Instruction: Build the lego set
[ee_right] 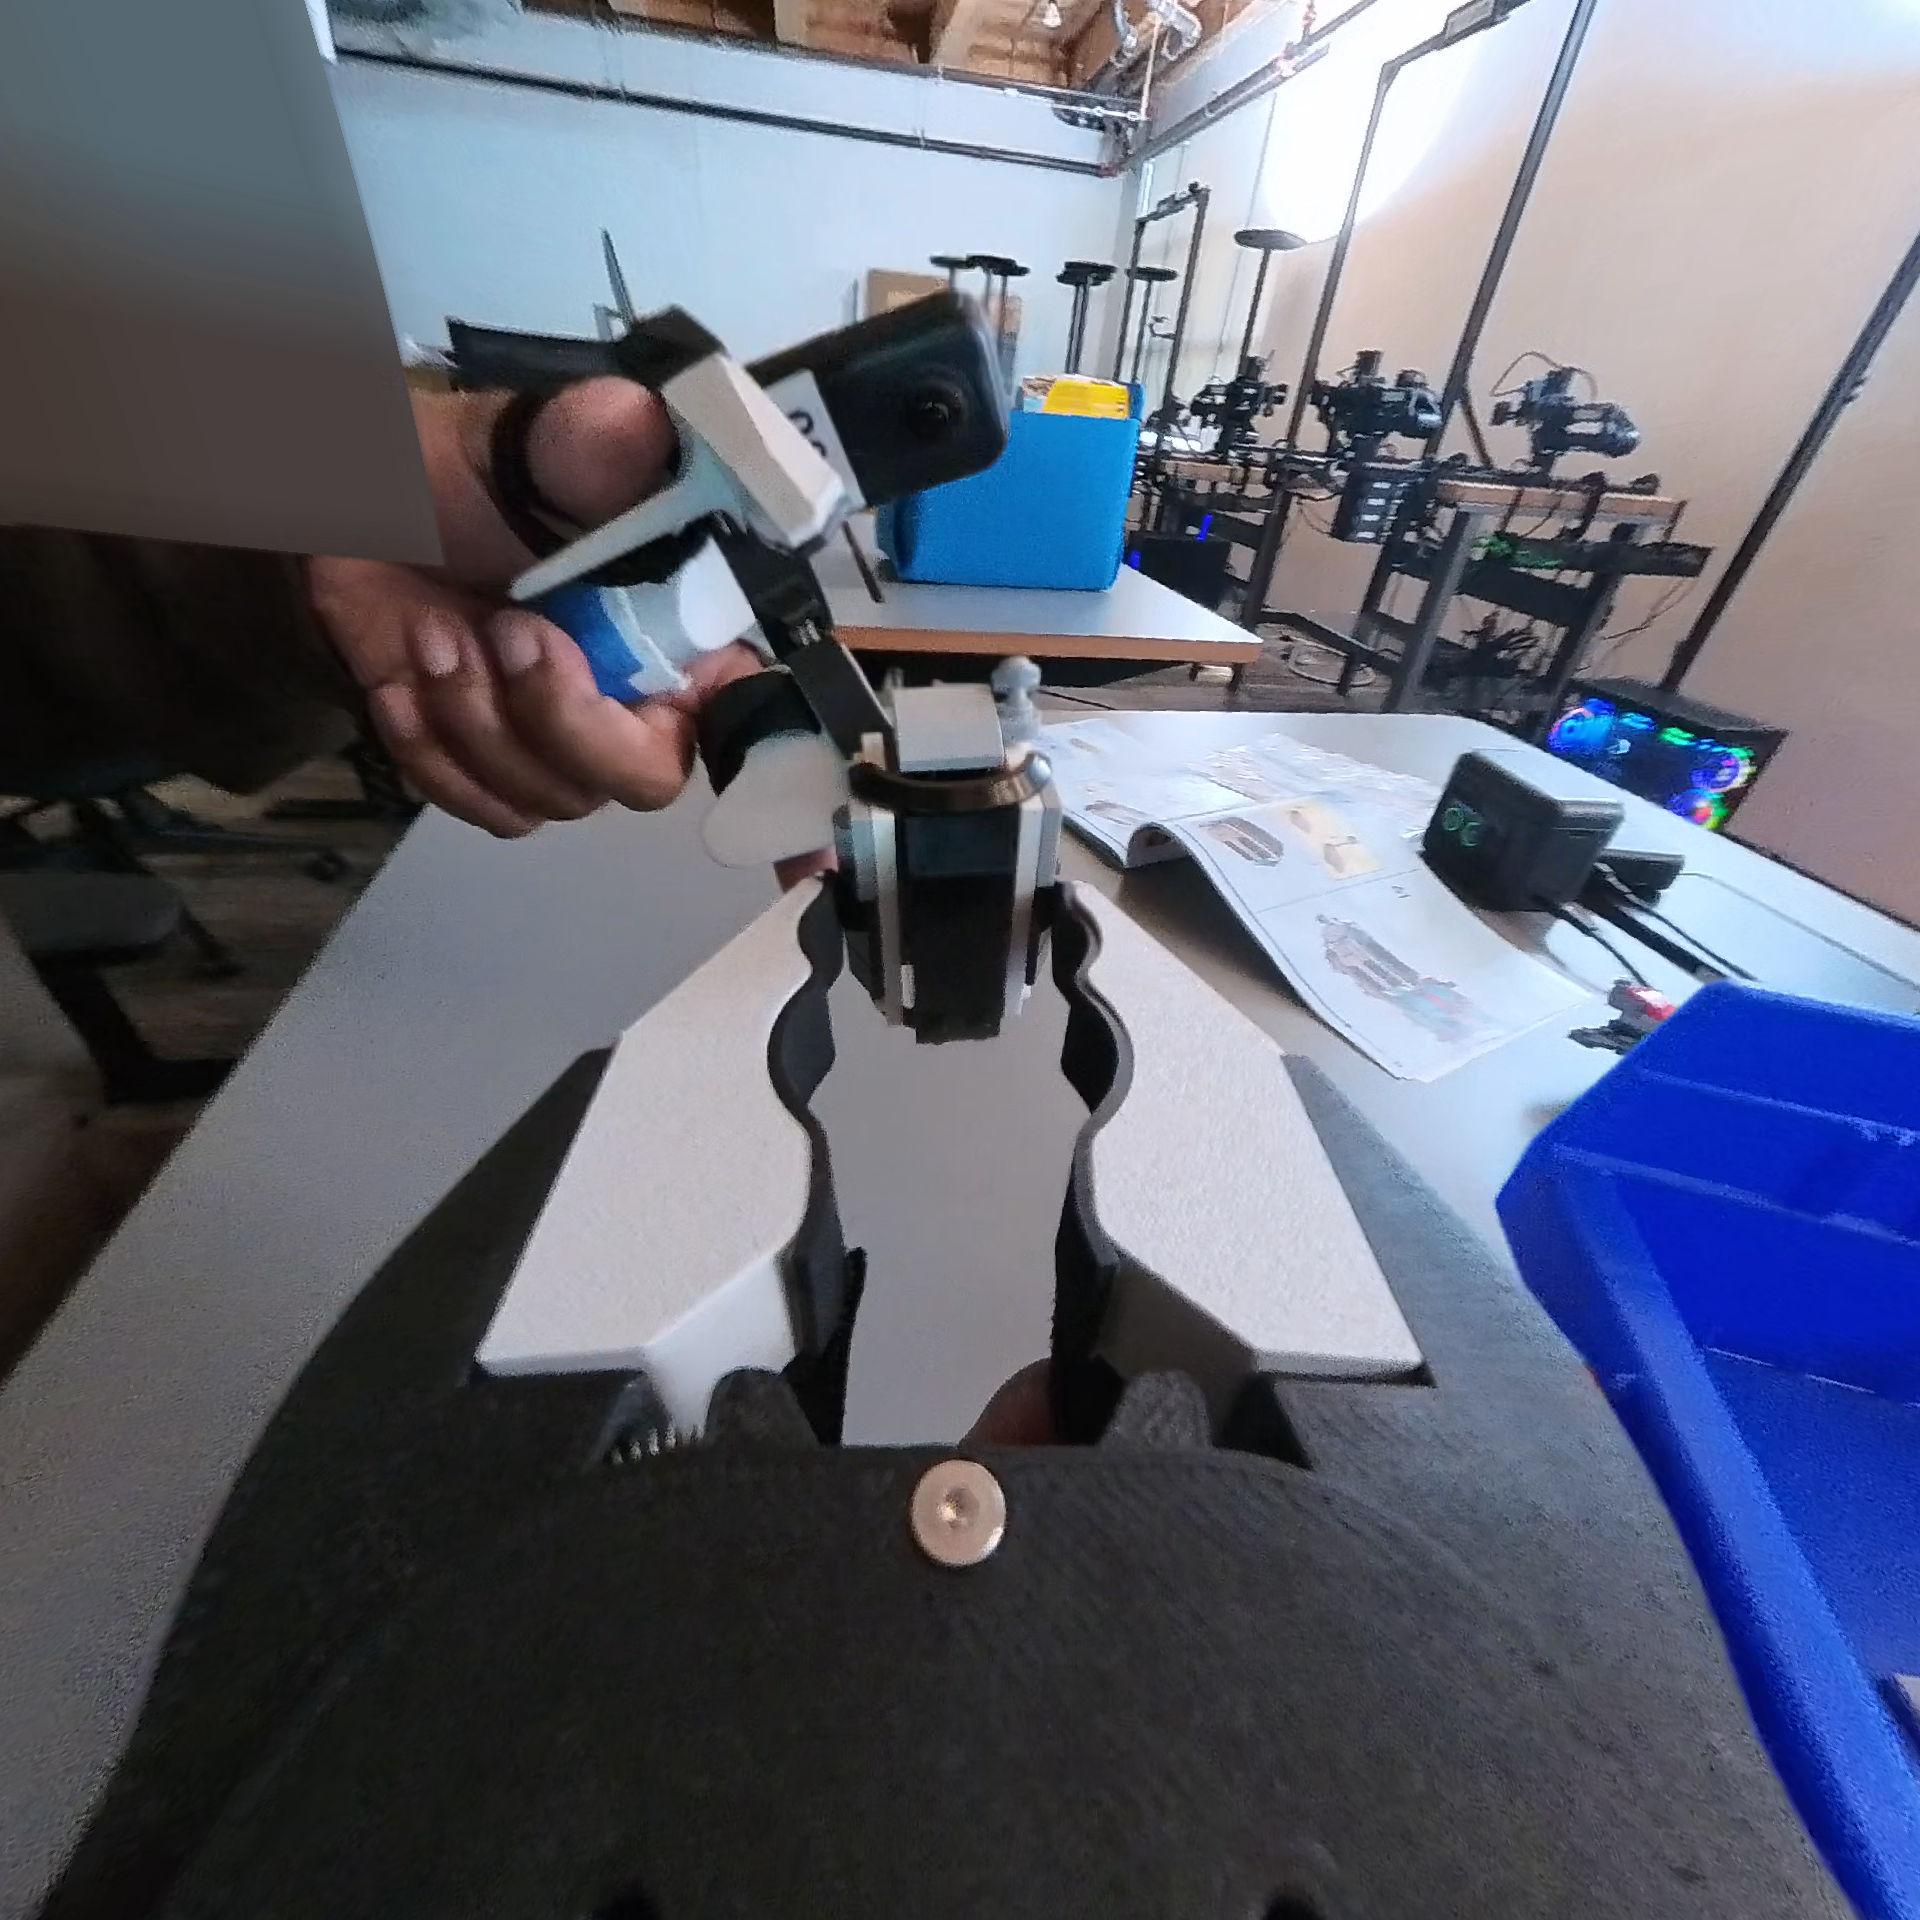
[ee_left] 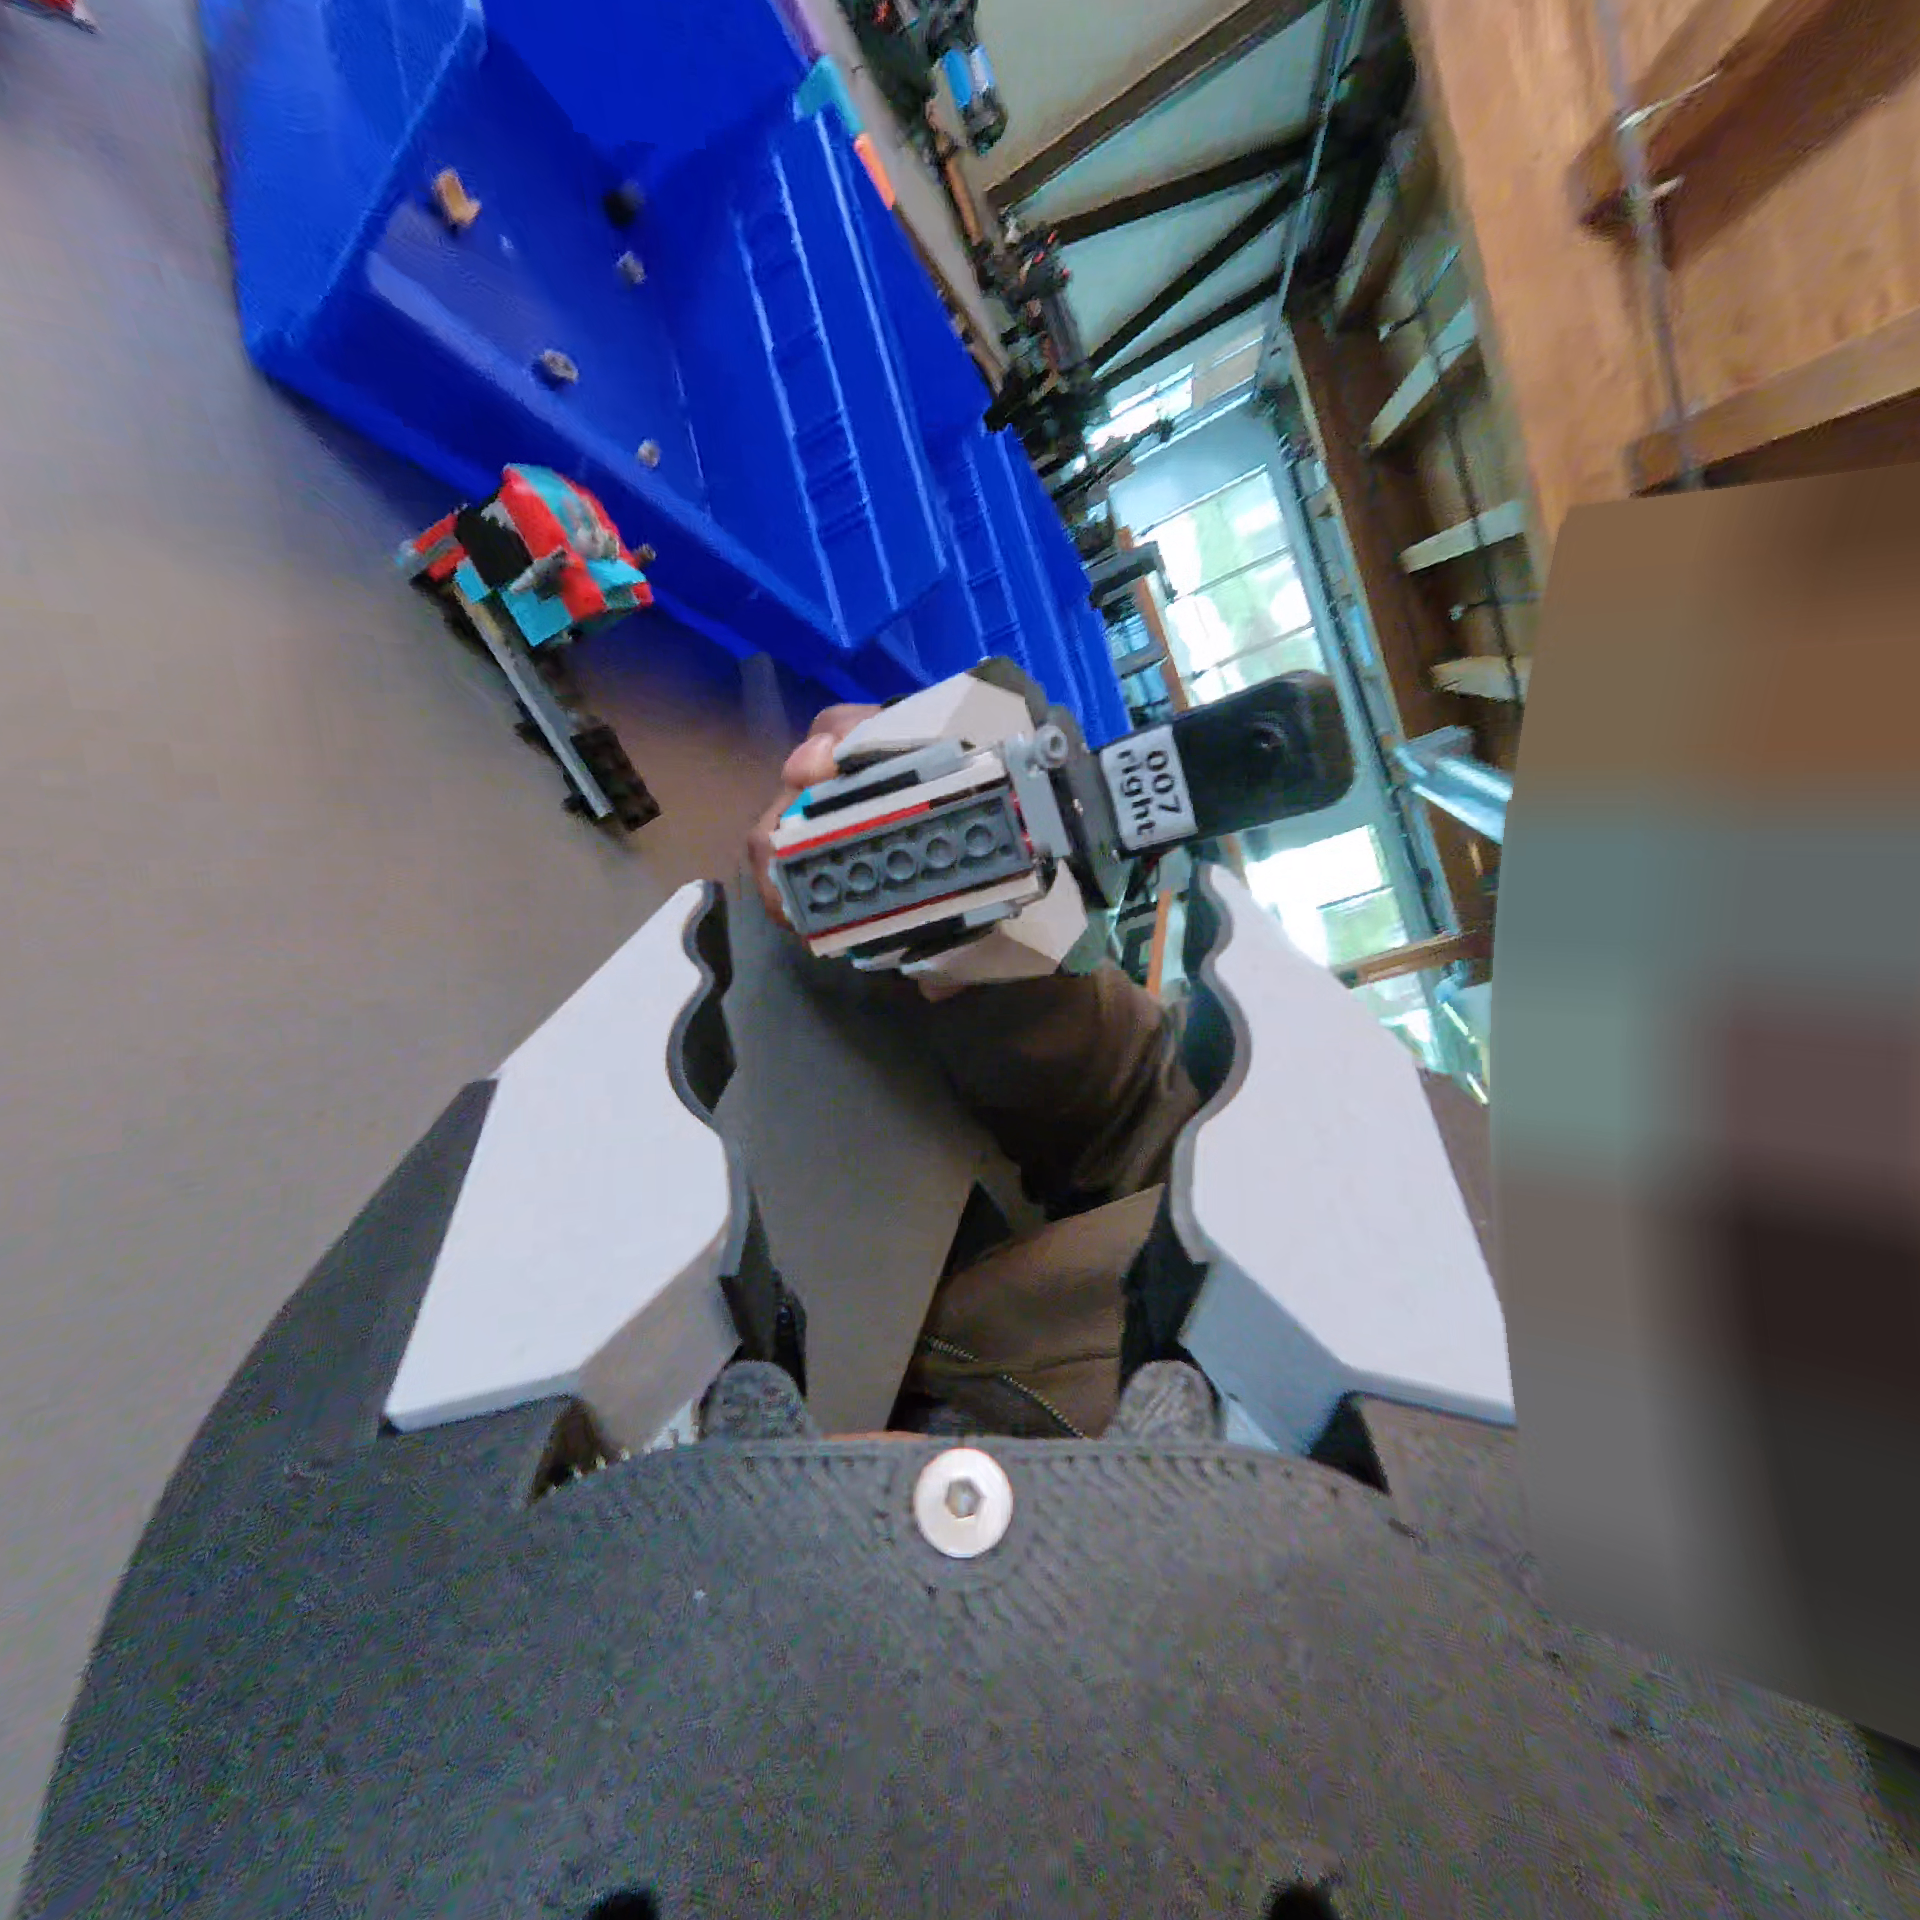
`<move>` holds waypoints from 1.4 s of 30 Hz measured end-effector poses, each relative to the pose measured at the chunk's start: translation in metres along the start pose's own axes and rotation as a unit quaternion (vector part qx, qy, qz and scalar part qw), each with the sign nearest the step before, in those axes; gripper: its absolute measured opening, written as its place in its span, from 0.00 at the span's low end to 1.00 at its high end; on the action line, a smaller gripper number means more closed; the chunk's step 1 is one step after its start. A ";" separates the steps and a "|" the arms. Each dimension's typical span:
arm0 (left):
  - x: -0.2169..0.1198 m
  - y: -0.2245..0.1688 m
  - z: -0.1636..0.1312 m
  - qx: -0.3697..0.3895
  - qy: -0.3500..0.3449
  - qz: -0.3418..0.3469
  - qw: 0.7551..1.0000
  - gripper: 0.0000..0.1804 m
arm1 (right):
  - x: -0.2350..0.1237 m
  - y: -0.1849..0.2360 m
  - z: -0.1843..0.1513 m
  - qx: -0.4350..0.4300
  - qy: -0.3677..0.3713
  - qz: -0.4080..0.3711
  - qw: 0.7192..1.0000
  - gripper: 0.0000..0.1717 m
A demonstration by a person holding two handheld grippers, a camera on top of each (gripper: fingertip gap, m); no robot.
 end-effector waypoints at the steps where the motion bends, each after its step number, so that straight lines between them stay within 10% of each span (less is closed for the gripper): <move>1: 0.003 -0.001 -0.001 0.000 0.009 0.003 1.000 0.50 | 0.000 0.000 -0.001 -0.009 0.006 -0.007 1.000 0.24; 42: 0.018 0.012 -0.001 -0.016 -0.015 0.062 0.998 0.33 | 0.006 -0.001 -0.003 -0.142 0.093 -0.104 0.980 0.24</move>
Point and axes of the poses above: each gripper's, where its closed fingertips meet, x out along the fingers, z out of its top, y = z × x across the jaws, the point moved 3 cm from there along -x, back along the fingers, and after that the axes turned 12 degrees about z, right-handed, at the moved point
